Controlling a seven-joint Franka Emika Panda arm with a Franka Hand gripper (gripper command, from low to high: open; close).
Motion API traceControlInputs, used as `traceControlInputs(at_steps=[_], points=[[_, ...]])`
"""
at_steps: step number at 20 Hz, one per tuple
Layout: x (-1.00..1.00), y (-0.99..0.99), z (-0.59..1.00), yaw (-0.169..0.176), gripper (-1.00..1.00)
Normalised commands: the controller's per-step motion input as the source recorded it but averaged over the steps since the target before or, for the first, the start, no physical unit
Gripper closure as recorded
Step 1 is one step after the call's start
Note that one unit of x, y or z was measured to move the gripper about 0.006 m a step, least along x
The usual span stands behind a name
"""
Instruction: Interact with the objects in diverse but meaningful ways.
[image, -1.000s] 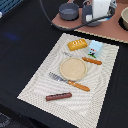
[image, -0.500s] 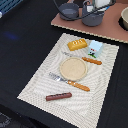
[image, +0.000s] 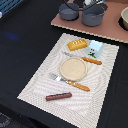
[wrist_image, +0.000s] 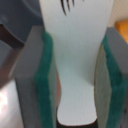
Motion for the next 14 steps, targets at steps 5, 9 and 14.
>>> traceControlInputs(at_steps=[5,9,14], points=[[0.28,0.00,-0.03,0.000,1.00],[0.15,0.00,-0.14,0.005,1.00],[0.11,0.09,-0.21,0.004,1.00]])
